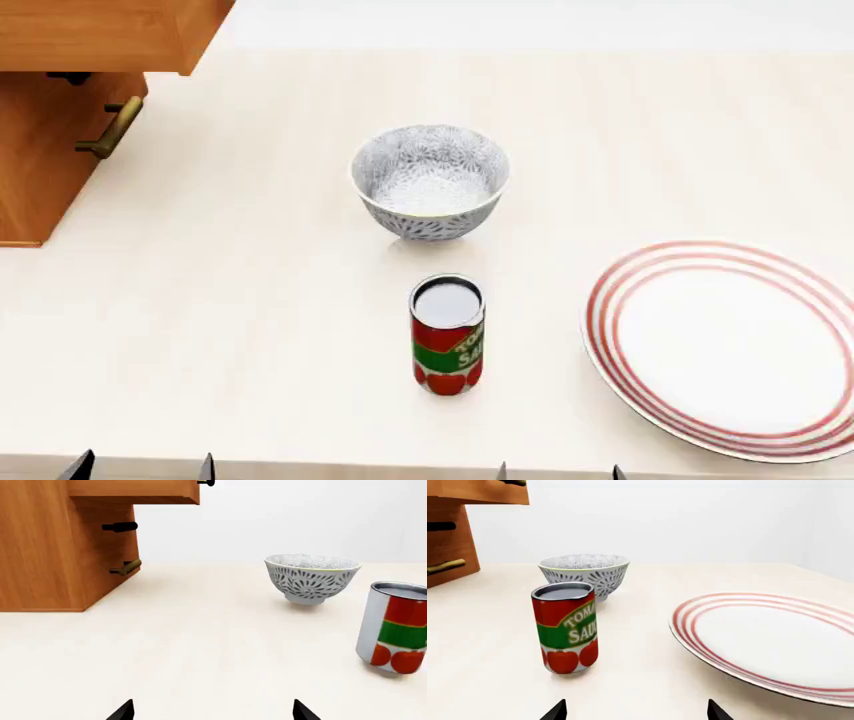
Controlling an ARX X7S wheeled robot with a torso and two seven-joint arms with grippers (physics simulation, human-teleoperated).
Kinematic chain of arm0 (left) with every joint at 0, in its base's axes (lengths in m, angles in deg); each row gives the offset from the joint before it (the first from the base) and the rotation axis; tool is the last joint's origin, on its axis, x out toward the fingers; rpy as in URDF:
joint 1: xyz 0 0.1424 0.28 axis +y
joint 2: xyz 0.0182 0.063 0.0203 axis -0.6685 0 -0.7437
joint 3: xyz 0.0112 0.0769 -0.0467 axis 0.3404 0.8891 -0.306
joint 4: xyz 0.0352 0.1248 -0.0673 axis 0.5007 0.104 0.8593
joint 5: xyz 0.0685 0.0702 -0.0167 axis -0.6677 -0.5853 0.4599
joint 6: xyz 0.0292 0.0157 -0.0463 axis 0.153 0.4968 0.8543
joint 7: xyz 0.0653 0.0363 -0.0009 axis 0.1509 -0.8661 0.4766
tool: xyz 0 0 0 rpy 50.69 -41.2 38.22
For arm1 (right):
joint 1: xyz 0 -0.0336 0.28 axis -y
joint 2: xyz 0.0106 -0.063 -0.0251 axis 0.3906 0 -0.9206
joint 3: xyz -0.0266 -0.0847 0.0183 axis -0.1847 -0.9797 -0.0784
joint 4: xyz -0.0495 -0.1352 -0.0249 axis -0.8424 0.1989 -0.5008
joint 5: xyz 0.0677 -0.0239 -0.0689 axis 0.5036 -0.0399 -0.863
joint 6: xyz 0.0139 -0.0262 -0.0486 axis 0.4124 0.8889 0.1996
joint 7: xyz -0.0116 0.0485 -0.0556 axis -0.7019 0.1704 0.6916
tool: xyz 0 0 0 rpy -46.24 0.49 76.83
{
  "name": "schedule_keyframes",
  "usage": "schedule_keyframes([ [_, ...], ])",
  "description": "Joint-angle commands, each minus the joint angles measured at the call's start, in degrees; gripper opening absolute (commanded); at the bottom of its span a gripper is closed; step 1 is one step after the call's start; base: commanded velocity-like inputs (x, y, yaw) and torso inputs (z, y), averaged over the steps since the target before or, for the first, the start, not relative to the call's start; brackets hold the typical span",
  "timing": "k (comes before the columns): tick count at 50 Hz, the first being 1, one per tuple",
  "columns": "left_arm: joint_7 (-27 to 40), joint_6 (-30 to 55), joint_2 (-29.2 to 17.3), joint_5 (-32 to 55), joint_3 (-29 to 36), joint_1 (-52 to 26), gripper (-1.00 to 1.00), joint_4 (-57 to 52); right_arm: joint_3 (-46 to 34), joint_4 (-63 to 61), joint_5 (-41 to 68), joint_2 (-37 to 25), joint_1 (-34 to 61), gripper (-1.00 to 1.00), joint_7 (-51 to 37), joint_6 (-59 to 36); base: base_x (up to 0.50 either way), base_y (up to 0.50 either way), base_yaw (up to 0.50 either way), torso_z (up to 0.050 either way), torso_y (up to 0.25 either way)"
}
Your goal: Put the bowl on the plate.
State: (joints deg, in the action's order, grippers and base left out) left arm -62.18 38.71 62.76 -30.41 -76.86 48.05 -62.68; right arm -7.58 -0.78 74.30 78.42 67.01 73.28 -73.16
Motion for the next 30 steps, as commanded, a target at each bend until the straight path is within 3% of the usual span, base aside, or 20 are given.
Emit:
schedule_keyframes([
  [1, 1.0, -0.3, -0.9, 1.0, 1.1, -0.3, 1.00, 0.5, -1.1, -0.1, 1.1, -0.9, 0.0, 1.00, -0.9, -0.1, 0.00, 0.00, 0.00, 0.000, 0.000],
  [16, 2.7, -0.4, -3.4, 3.3, 3.9, -0.5, 1.00, -1.2, -2.6, -0.1, 5.0, -3.5, 3.0, 1.00, -2.3, -3.0, 0.00, 0.00, 0.00, 0.000, 0.000],
  [18, 2.6, -5.8, -3.4, 3.4, 3.9, -1.4, 1.00, 4.6, -2.5, -1.1, 5.4, -4.0, 3.4, 1.00, -2.4, -3.9, 0.00, 0.00, 0.00, 0.000, 0.000],
  [30, 4.1, -4.6, -4.5, 5.5, 3.5, -2.6, 1.00, 3.0, -1.1, -5.2, 7.4, -6.8, 5.9, 1.00, -3.2, -9.3, 0.00, 0.00, 0.00, 0.000, 0.000],
])
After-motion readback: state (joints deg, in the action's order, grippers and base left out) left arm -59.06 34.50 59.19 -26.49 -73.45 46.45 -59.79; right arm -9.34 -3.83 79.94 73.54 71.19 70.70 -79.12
